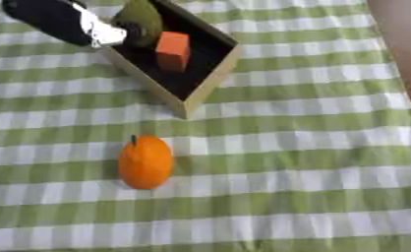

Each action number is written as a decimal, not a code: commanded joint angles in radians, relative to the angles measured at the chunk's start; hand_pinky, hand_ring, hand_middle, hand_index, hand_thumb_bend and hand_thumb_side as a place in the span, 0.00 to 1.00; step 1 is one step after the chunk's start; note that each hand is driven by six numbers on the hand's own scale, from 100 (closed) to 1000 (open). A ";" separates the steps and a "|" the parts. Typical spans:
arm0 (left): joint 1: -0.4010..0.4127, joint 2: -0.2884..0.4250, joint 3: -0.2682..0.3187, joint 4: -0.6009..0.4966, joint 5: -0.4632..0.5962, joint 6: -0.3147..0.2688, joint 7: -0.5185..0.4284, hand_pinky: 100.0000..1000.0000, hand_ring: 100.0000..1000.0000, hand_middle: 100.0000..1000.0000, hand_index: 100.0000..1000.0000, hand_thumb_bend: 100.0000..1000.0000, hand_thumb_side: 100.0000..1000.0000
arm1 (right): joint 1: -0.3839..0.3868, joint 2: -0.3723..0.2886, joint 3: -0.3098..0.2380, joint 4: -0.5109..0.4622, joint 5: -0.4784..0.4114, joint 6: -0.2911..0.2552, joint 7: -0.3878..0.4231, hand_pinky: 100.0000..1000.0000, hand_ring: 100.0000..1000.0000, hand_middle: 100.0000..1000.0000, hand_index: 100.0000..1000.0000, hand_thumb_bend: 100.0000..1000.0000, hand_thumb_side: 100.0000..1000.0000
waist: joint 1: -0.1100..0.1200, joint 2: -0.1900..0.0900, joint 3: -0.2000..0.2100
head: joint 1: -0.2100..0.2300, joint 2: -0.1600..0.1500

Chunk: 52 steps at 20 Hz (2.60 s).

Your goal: Pick up objects on the table and place them in the box.

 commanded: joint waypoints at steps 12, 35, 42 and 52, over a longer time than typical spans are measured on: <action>0.092 0.184 -0.121 -0.098 0.107 0.016 -0.194 0.87 0.83 0.77 0.91 0.58 0.39 | -0.003 -0.023 -0.012 -0.015 0.000 0.003 0.002 0.93 0.92 0.74 0.88 0.00 0.43 | 0.014 -0.037 0.012 | -0.008 0.018; 0.112 0.050 -0.284 0.080 -0.050 0.049 -0.307 0.83 0.80 0.74 0.87 0.53 0.30 | -0.013 0.000 -0.010 -0.015 -0.014 0.012 0.016 0.94 0.92 0.73 0.88 0.00 0.44 | 0.021 -0.034 0.003 | -0.002 0.025; 0.100 0.000 -0.308 0.163 -0.068 0.035 -0.287 0.73 0.70 0.63 0.78 0.11 0.16 | -0.012 0.008 -0.012 -0.015 -0.017 0.015 0.018 0.94 0.92 0.73 0.88 0.00 0.44 | 0.021 -0.033 0.000 | 0.000 0.025; 0.106 0.038 -0.221 0.016 0.024 0.110 -0.155 0.62 0.58 0.51 0.66 0.00 0.10 | -0.001 0.009 -0.017 -0.015 -0.015 0.020 0.018 0.94 0.92 0.73 0.89 0.00 0.44 | 0.022 -0.037 0.006 | -0.010 0.026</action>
